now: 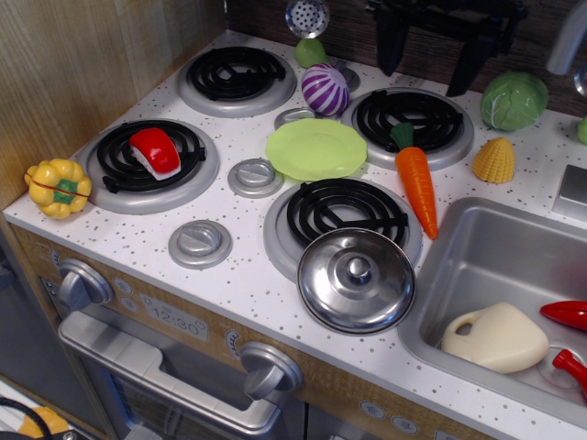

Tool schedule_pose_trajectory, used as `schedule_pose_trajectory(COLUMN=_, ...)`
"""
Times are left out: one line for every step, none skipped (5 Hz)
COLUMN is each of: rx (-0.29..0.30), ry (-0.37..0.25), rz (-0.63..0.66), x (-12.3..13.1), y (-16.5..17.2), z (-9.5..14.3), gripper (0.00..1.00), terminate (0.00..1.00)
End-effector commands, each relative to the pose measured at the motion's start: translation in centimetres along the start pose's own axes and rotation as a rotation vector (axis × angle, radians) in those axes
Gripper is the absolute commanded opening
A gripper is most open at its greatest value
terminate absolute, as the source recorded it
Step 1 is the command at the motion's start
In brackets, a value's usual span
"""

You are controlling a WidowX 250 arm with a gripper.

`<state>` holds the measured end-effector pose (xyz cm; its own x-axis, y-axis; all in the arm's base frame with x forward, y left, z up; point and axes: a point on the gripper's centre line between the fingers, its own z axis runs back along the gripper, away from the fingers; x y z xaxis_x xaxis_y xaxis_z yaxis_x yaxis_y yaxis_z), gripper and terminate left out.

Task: Put sushi on plate

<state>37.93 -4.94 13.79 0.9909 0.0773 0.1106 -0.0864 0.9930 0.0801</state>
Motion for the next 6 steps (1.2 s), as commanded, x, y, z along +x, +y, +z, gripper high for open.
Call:
schedule_pose_trajectory(rx=0.096, ry=-0.128, rz=0.321, x=-0.1, y=6.4, z=1.5, gripper=1.00, terminate=0.00)
schedule_pose_trajectory(rx=0.090, ry=-0.141, rz=0.442, x=-0.7, y=10.6, z=1.0, gripper=1.00, terminate=0.00)
schedule_pose_trajectory(rx=0.124, ry=-0.125, rz=0.562, x=-1.9, y=14.4, z=0.0, gripper=1.00, terminate=0.00)
schedule_pose_trajectory(rx=0.149, ry=-0.123, rz=0.694, x=-2.9, y=16.8, z=-1.5, gripper=1.00, terminate=0.00)
schedule_pose_trajectory(rx=0.178, ry=-0.156, rz=0.806, x=-3.9, y=18.7, z=-3.5, gripper=1.00, terminate=0.00)
schedule_pose_trajectory(rx=0.179, ry=-0.163, rz=0.825, x=-4.8, y=20.4, z=-5.3, gripper=1.00, terminate=0.00)
